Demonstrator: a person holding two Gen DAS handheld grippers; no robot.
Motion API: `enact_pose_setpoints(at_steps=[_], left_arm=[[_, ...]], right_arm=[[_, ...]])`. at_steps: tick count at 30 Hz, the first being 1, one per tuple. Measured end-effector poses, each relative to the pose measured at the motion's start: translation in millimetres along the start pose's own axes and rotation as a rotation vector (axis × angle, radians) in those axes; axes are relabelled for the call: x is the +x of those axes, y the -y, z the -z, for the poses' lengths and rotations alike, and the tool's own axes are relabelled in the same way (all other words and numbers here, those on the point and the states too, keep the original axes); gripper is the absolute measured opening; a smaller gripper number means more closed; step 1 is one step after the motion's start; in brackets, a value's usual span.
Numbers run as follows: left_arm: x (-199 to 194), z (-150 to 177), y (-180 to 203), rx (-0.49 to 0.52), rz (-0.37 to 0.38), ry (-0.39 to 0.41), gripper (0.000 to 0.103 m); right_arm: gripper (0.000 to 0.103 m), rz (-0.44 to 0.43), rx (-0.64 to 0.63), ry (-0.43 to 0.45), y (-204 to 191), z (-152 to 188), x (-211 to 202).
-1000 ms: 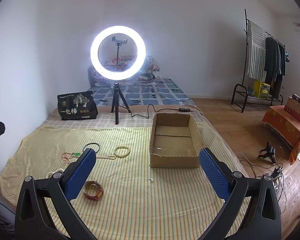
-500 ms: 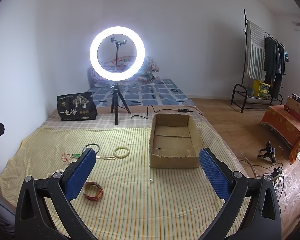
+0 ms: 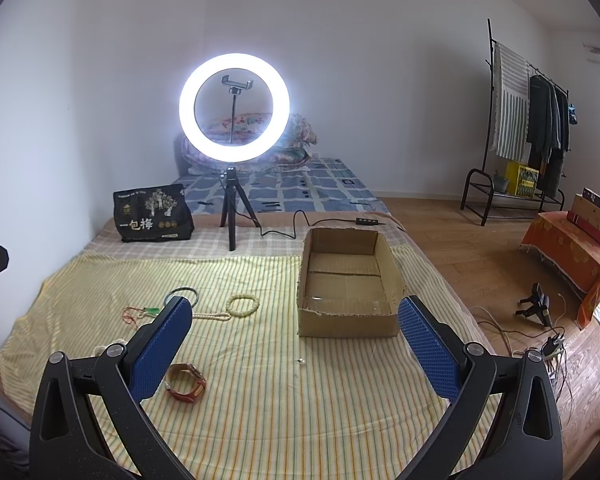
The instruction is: Organize jewelry
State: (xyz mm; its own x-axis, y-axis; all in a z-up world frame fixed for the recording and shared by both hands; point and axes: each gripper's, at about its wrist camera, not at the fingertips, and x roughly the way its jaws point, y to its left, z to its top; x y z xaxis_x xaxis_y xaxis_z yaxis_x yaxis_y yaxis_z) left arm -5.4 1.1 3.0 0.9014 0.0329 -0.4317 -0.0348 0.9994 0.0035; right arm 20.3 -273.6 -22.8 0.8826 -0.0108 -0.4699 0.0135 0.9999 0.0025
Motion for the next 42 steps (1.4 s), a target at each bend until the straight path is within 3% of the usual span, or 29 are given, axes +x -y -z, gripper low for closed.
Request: enact_pose_setpoints(at_steps=[28, 37, 42], left_arm=[[6, 10, -7, 0.011, -0.012, -0.026, 0.103], [17, 11, -18, 0.016, -0.027, -0.073, 0.103], [31, 11, -38, -0.007, -0.005, -0.138, 0.103]], right_arm=[[0.102, 0.001, -0.013, -0.015, -4, 1, 2], [0.102, -0.01, -0.028, -0.037, -6, 1, 7], [0.102, -0.048, -0.049, -0.037, -10, 8, 14]])
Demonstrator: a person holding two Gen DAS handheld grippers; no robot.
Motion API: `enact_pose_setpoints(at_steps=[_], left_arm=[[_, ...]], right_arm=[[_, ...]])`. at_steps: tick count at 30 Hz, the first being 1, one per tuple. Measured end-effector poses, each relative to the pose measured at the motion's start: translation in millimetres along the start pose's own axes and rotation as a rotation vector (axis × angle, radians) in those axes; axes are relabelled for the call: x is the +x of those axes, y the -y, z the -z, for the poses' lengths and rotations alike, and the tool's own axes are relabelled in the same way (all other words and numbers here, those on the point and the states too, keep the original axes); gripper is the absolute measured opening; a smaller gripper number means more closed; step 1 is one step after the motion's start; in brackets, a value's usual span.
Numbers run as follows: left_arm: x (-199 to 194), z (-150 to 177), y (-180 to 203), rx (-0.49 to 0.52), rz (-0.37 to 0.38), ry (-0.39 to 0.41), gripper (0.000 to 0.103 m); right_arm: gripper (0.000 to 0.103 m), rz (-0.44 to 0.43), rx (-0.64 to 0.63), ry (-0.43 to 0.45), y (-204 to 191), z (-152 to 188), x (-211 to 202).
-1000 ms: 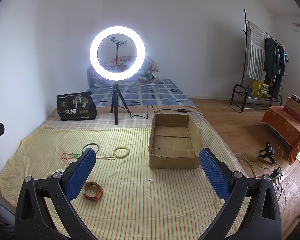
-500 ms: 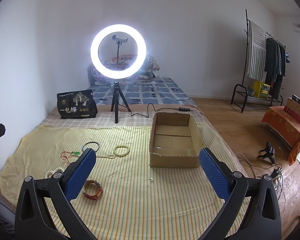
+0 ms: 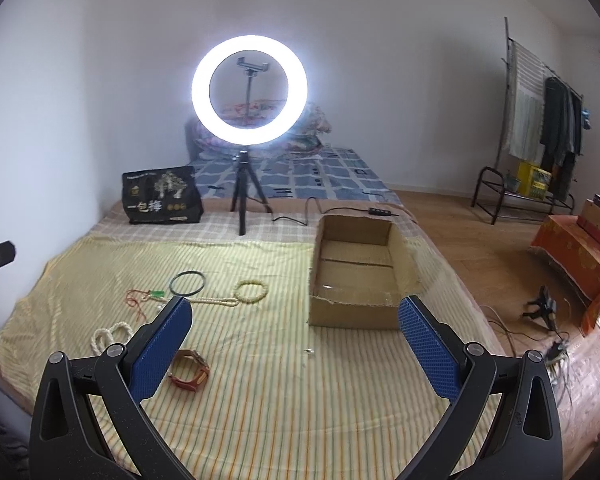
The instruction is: Organize jewelry
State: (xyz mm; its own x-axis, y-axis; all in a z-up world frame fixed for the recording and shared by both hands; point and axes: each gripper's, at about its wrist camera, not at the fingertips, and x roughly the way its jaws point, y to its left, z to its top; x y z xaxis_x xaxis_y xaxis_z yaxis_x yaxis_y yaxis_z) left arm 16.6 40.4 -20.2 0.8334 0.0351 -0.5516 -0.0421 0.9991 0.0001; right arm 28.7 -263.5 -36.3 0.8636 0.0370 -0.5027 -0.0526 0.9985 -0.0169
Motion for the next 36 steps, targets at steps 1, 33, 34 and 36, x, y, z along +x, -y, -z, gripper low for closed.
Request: enact_pose_setpoints(at_steps=[1, 33, 34, 36], left_arm=[[3, 1, -4, 0.0, -0.003, -0.011, 0.103], [180, 66, -38, -0.114, 0.23, -0.666, 0.052], [184, 67, -38, -0.12, 0.229, -0.675, 0.049], [193, 70, -41, -0.142, 0.228, -0.695, 0.046]], right_arm=[[0.102, -0.015, -0.008, 0.003, -2, 1, 1], [0.071, -0.398, 0.013, -0.642, -51, 60, 161], [0.068, -0.403, 0.013, -0.649, -54, 61, 164], [0.055, -0.415, 0.014, -0.669, -57, 63, 170]])
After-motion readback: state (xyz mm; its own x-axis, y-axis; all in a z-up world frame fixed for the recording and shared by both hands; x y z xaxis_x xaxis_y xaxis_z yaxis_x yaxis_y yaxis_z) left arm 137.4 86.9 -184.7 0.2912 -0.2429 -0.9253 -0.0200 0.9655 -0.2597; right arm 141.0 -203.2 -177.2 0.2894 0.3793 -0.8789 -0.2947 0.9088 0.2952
